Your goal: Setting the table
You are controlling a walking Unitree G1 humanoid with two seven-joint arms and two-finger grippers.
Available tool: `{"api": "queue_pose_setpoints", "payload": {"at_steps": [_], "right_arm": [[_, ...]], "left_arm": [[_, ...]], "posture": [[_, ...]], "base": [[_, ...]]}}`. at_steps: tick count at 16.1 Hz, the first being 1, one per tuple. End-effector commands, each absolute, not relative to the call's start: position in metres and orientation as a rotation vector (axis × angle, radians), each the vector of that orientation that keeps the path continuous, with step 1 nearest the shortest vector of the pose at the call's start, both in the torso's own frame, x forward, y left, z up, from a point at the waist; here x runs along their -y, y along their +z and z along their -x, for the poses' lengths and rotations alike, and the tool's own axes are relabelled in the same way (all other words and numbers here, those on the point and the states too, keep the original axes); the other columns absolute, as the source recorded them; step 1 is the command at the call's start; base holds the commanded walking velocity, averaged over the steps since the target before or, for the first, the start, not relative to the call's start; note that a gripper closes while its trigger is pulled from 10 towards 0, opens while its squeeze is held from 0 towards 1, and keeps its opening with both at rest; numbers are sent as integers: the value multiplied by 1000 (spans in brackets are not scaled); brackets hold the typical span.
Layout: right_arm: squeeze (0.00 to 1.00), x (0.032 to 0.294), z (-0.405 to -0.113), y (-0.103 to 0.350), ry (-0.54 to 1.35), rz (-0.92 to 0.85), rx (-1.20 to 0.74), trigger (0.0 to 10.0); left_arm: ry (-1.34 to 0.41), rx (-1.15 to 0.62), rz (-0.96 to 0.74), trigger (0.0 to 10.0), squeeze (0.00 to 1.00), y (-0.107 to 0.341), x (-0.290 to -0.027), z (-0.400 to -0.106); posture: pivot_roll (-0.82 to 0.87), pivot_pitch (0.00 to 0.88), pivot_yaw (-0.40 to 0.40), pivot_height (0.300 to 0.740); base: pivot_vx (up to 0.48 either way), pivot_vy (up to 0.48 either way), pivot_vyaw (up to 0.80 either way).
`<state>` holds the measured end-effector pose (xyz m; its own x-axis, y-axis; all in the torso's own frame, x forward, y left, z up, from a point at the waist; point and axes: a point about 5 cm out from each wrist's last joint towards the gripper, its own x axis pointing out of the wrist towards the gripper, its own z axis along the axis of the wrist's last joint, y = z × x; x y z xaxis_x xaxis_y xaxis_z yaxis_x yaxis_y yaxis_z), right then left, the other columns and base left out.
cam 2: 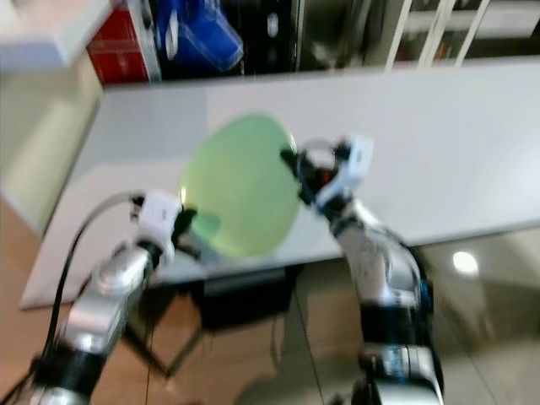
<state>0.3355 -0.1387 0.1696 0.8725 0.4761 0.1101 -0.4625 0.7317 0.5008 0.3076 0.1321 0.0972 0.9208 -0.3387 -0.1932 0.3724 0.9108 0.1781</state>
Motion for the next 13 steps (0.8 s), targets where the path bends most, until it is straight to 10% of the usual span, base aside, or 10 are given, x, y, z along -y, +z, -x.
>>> {"api": "queue_pose_setpoints", "payload": {"at_steps": [1, 13], "right_arm": [[0, 157, -340, 176, 438, -561, 25, 10000], [0, 191, -331, 63, 126, -497, -291, 10000]], "left_arm": [[-383, -156, -212, 10000, 0, 99, -126, -309], [-382, -119, -198, 10000, 0, 104, -124, -308]], "posture": [[46, 0, 22, 740], [48, 0, 27, 740]], "base": [[454, 0, 0], [38, 0, 0]]}}
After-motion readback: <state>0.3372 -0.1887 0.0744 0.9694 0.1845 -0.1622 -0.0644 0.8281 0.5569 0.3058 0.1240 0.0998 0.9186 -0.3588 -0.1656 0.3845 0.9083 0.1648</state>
